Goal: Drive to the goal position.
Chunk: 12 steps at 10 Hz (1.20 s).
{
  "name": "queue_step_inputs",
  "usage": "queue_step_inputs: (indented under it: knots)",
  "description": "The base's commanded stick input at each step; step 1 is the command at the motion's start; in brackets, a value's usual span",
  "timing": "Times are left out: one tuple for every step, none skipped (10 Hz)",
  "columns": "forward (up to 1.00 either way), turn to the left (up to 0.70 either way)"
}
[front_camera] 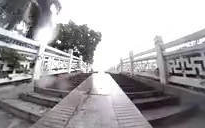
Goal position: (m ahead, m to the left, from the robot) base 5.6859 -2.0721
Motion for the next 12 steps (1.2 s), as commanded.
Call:
queue_step_inputs:
  knots:
    - [0.45, -0.08]
    - [0.45, 0.0]
    - [0.45, 0.0]
    - [0.45, 0.0]
    - [0.45, 0.0]
    - [0.45, 0.0]
    - [0.45, 0.0]
    - [0.45, 0.0]
    - [0.45, 0.0]
    - [0.45, 0.0]
    - [0.45, 0.0]
    - [0.45, 0.0]
